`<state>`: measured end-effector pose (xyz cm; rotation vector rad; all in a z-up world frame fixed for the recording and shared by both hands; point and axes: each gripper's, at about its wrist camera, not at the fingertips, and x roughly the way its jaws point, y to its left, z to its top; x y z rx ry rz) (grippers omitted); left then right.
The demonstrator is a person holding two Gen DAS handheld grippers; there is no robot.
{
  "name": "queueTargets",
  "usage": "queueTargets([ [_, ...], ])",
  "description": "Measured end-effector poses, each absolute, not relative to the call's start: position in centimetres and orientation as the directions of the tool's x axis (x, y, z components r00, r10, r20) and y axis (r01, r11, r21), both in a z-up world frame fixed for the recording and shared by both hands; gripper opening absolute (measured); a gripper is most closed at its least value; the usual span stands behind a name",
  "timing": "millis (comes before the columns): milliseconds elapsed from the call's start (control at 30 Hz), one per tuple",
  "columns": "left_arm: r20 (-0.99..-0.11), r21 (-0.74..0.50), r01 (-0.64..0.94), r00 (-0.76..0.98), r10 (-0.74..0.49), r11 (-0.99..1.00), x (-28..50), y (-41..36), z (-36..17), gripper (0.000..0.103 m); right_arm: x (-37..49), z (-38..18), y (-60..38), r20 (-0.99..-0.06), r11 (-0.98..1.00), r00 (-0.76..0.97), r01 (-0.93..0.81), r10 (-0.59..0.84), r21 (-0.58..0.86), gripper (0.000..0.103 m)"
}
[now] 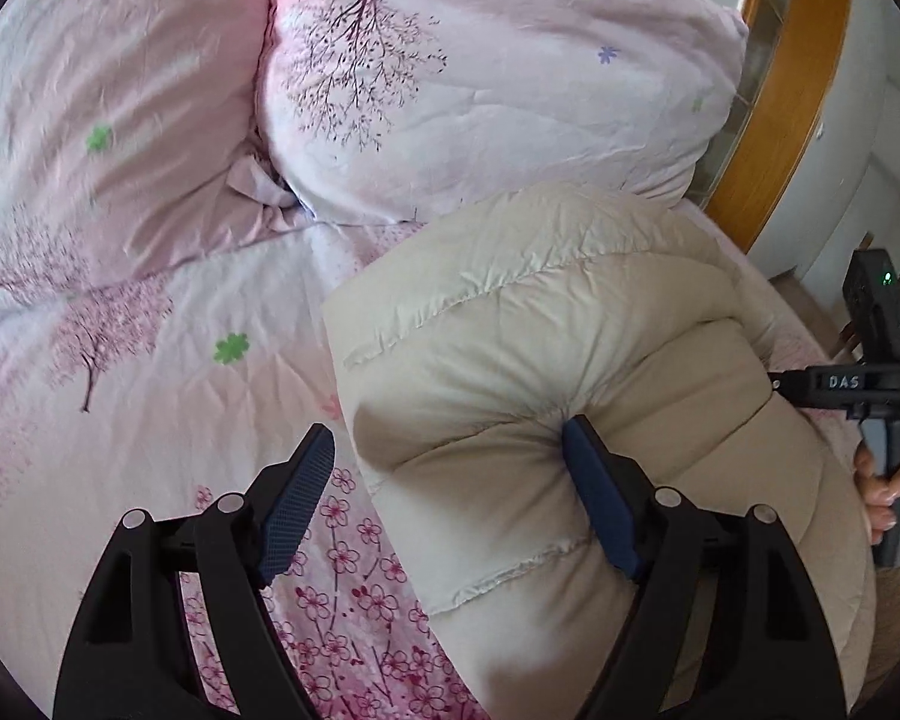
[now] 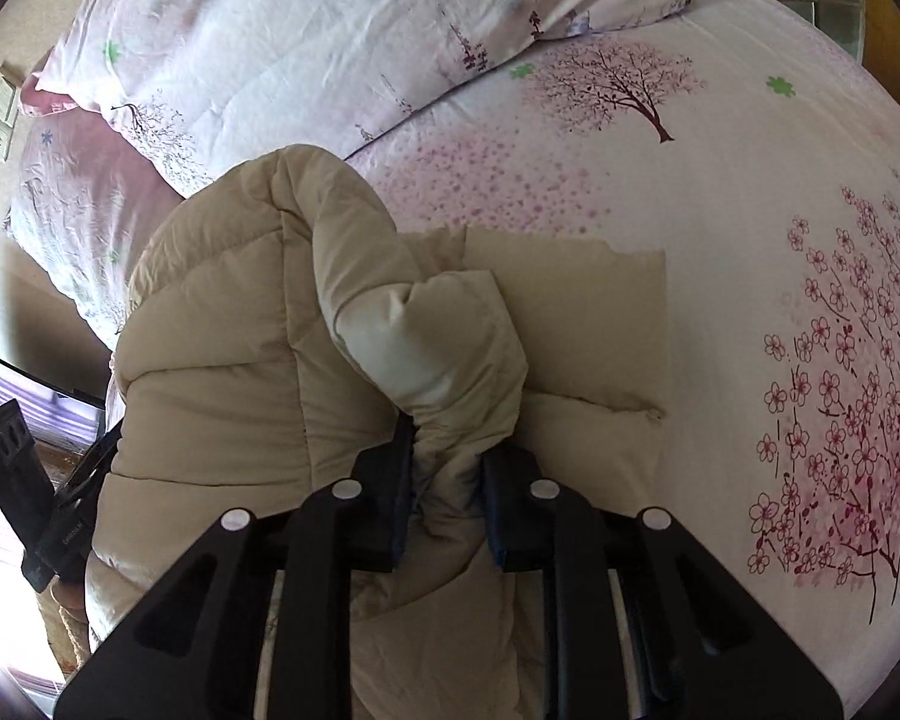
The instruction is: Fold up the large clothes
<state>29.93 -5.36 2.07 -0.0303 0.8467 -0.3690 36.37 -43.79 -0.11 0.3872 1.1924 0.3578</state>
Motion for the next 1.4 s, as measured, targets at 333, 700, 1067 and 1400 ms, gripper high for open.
queueTargets([
  [333,-0.712,-0.158,0.284,0.630,-0.308,0.946,28.8,-5.3,2.7,0.079,35.8,0.2,-45.2,-0.792,0.858,0.360,-0.047,0.492,0.511,0.036],
  [700,-0.650,-0.054,0.331,0.704,-0.285,0.942,23.5,-6.7,6.8,0.079,27.0,5.4,-46.9,-0.680,0.868,0.562,-0.153,0.470,0.473,0.043],
  [1067,-0.596,-0.064,0.521,0.664,-0.452,0.851,15.6,-10.0,8.0,0.079,19.4,3.9,-43.4,-0.663,0.871,0.564,-0.299,0.491,0.391,0.043],
  [1400,-0.689,-0.037,0.536,0.598,-0.410,0.843,16.1,-12.1,3.2,0.081,20.1,-0.6,-43.3,-0.717,0.877,0.506,-0.240,0.479,0.417,0.043],
])
